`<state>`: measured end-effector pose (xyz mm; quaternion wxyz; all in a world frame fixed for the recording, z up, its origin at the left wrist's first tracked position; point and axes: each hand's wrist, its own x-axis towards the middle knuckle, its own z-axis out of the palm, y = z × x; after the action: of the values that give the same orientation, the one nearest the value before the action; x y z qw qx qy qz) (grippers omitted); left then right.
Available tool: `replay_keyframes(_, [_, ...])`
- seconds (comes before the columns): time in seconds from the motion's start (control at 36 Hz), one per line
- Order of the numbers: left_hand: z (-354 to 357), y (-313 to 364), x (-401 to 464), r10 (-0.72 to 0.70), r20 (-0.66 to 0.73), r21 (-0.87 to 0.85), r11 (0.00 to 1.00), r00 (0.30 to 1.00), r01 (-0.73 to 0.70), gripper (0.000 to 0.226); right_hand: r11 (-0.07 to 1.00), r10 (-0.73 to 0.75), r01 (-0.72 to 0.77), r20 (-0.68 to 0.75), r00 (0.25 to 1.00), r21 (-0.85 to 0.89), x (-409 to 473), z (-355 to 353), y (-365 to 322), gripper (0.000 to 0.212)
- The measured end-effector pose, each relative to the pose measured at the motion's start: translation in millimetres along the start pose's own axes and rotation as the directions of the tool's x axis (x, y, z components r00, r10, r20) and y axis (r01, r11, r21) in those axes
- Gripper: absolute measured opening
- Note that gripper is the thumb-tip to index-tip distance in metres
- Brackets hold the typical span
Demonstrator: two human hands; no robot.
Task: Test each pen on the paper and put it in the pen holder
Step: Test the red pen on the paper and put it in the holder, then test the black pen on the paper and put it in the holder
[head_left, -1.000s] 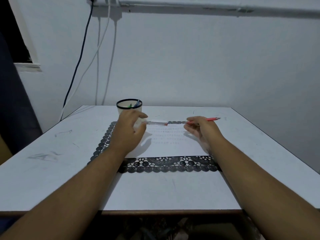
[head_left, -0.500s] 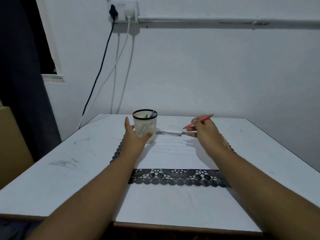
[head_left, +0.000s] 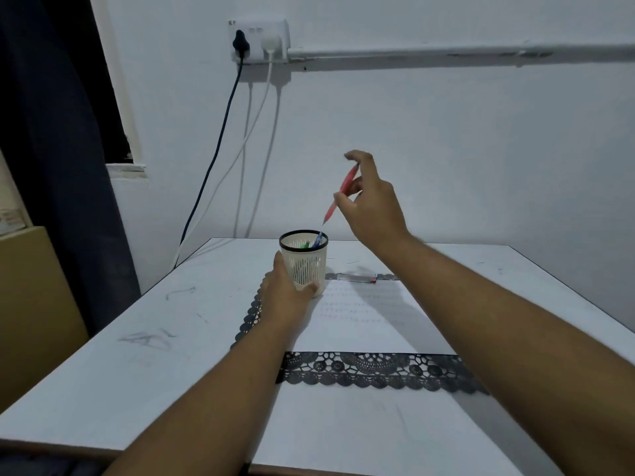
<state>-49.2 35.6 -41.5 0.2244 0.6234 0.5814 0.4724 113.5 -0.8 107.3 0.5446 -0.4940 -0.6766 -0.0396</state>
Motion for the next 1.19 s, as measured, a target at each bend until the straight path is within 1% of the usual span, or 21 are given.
replay_keyframes(0.11, [3, 1, 1, -0.022, 0.002, 0.064, 0.998, 1.000, 0.022, 0.107, 0.987, -0.028, 0.032, 0.026, 0.999, -0.155, 4, 14, -1, 0.051])
replay_keyframes(0.22, [3, -2, 7, -0.023, -0.007, 0.086, 0.996, 1.000, 0.023, 0.107, 0.970, -0.025, 0.043, 0.079, 0.997, -0.238, 2, 32, 0, 0.032])
replay_keyframes(0.33, [2, -5, 7, -0.001, -0.022, 0.076, 0.997, 1.000, 0.003, 0.103, 0.954, 0.007, 0.034, 0.138, 0.990, -0.298, -4, 51, 3, 0.023])
replay_keyframes(0.42, [2, -5, 7, 0.019, -0.028, 0.074, 0.997, 0.999, -0.017, 0.101, 0.943, 0.065, 0.002, 0.189, 0.980, -0.333, -5, 60, 5, 0.021])
replay_keyframes(0.47, [1, -5, 6, 0.023, -0.025, 0.074, 0.997, 0.999, -0.021, 0.102, 0.937, 0.107, -0.012, 0.255, 0.961, -0.350, -6, 65, 7, 0.024])
replay_keyframes(0.53, [1, -7, 6, 0.018, -0.021, 0.074, 0.997, 1.000, -0.017, 0.104, 0.928, 0.121, 0.006, 0.317, 0.941, -0.372, -8, 70, 8, 0.028])
replay_keyframes(0.58, [0, -8, 6, 0.006, -0.016, 0.075, 0.997, 1.000, -0.005, 0.105, 0.933, 0.126, 0.003, 0.334, 0.934, -0.361, -10, 73, 9, 0.030])
replay_keyframes(0.64, [1, -10, 7, 0.001, -0.013, 0.069, 0.998, 1.000, 0.000, 0.106, 0.948, 0.129, -0.028, 0.304, 0.944, -0.316, -12, 72, 11, 0.031])
replay_keyframes(0.69, [1, -10, 8, 0.001, -0.009, 0.063, 0.998, 1.000, -0.001, 0.107, 0.968, 0.137, -0.079, 0.239, 0.961, -0.239, -13, 68, 14, 0.029])
replay_keyframes(0.78, [-2, -6, 7, 0.021, -0.025, 0.034, 0.999, 0.999, -0.020, 0.111, 0.986, 0.155, -0.146, 0.136, 0.978, -0.077, -16, 53, 18, 0.025])
replay_keyframes(0.83, [-9, 2, 0, 0.044, -0.090, -0.009, 0.999, 0.995, -0.045, 0.110, 0.990, 0.140, -0.140, 0.086, 0.986, -0.006, -24, 41, 22, 0.021])
replay_keyframes(0.89, [-17, 11, -6, 0.141, -0.220, -0.038, 0.988, 0.965, -0.153, 0.100, 0.991, 0.133, -0.134, 0.073, 0.988, 0.015, -36, 31, 29, 0.017])
replay_keyframes(0.94, [-23, 19, -10, 0.304, -0.350, -0.016, 0.944, 0.886, -0.330, 0.082, 0.987, 0.161, -0.162, 0.109, 0.981, 0.000, -52, 18, 41, 0.017])
replay_keyframes(1.0, [-26, 28, -14, 0.423, -0.418, 0.019, 0.889, 0.804, -0.458, 0.060, 0.981, 0.191, -0.181, 0.181, 0.965, -0.074, -69, 6, 57, 0.025])
replay_keyframes(1.03, [-26, 32, -16, 0.470, -0.413, 0.031, 0.863, 0.780, -0.504, 0.049, 0.975, 0.204, -0.177, 0.223, 0.953, -0.134, -77, 0, 66, 0.030])
replay_keyframes(1.06, [-25, 36, -19, 0.513, -0.376, 0.040, 0.841, 0.771, -0.540, 0.038, 0.966, 0.223, -0.174, 0.272, 0.936, -0.193, -84, -5, 74, 0.034])
replay_keyframes(1.11, [-21, 39, -22, 0.580, -0.228, 0.076, 0.812, 0.782, -0.579, 0.022, 0.942, 0.290, -0.193, 0.375, 0.880, -0.275, -94, -14, 85, 0.035])
replay_keyframes(1.14, [-17, 39, -23, 0.601, -0.142, 0.107, 0.799, 0.786, -0.591, 0.016, 0.931, 0.317, -0.195, 0.419, 0.851, -0.310, -98, -17, 89, 0.034])
replay_keyframes(1.19, [-9, 36, -25, 0.627, 0.026, 0.161, 0.766, 0.778, -0.623, 0.010, 0.906, 0.341, -0.152, 0.468, 0.815, -0.395, -107, -23, 92, 0.034])
